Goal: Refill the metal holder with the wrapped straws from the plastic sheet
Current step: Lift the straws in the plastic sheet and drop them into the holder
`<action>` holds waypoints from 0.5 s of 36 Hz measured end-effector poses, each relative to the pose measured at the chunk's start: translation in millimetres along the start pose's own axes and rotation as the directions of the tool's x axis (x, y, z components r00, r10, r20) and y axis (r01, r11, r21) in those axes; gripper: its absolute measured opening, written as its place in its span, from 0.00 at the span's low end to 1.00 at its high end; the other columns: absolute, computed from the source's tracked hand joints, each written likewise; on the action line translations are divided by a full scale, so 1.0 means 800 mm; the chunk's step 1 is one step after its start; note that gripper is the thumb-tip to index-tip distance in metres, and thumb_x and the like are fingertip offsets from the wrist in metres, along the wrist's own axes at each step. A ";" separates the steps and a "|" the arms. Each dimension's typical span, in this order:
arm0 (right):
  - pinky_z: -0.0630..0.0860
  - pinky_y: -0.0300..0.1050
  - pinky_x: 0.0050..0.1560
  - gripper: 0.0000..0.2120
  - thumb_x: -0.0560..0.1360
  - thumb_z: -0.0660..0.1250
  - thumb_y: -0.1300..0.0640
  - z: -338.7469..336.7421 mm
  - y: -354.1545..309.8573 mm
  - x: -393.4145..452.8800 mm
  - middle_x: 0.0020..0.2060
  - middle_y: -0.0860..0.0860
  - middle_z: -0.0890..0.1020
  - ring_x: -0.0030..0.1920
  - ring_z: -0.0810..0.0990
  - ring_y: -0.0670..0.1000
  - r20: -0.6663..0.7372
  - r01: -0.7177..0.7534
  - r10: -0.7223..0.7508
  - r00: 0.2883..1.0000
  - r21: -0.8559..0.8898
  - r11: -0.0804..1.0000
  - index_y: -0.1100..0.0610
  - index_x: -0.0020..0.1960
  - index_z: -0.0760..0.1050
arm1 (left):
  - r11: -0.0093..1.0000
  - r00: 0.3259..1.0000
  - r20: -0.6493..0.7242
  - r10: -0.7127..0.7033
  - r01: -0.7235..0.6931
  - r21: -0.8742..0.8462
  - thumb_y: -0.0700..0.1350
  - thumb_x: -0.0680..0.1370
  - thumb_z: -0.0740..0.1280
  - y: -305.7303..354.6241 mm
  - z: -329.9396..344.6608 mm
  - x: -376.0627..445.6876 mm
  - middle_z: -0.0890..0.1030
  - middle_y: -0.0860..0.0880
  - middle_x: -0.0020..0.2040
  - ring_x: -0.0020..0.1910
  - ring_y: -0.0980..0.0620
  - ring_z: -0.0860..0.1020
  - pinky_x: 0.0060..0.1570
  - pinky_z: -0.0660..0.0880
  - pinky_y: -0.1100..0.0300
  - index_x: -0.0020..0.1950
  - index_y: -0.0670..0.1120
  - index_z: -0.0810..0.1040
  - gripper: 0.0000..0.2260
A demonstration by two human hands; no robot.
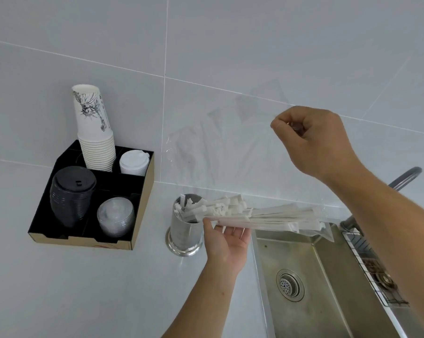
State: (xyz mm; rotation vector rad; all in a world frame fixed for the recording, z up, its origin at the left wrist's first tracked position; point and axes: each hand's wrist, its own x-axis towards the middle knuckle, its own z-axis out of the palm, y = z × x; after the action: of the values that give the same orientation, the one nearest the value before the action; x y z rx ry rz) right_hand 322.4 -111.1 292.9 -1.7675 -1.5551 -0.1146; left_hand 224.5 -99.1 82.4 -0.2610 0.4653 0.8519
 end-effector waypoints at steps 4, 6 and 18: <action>0.67 0.29 0.28 0.09 0.77 0.65 0.56 0.004 -0.003 0.015 0.27 0.53 0.76 0.28 0.70 0.45 0.042 0.051 -0.049 0.998 -0.036 0.998 0.54 0.39 0.79 | 0.999 1.000 0.018 -0.013 0.013 0.033 0.60 0.79 0.61 0.003 -0.001 -0.001 0.82 0.41 0.57 0.52 0.43 0.83 0.45 0.82 0.47 0.67 0.41 0.74 0.26; 0.68 0.30 0.29 0.09 0.77 0.65 0.56 0.007 -0.004 0.021 0.29 0.57 0.78 0.27 0.70 0.46 0.057 0.074 -0.071 0.996 -0.046 0.996 0.56 0.40 0.80 | 1.000 1.000 0.025 -0.017 0.017 0.021 0.59 0.79 0.61 0.005 -0.002 -0.001 0.83 0.41 0.57 0.54 0.43 0.83 0.48 0.82 0.47 0.67 0.41 0.74 0.26; 0.68 0.30 0.29 0.09 0.77 0.64 0.55 0.049 -0.026 0.070 0.26 0.44 0.75 0.27 0.73 0.43 0.179 0.183 -0.162 0.970 -0.107 0.977 0.55 0.42 0.81 | 0.998 0.998 0.060 -0.012 0.015 -0.056 0.55 0.78 0.65 0.019 -0.002 0.009 0.83 0.41 0.57 0.51 0.45 0.84 0.43 0.82 0.53 0.65 0.39 0.76 0.23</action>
State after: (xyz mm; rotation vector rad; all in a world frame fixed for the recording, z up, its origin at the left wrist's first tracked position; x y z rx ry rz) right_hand 302.1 -43.5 304.5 -1.7709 -1.8608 -0.1507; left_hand 216.1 -85.5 76.8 -0.2900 0.3837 0.8584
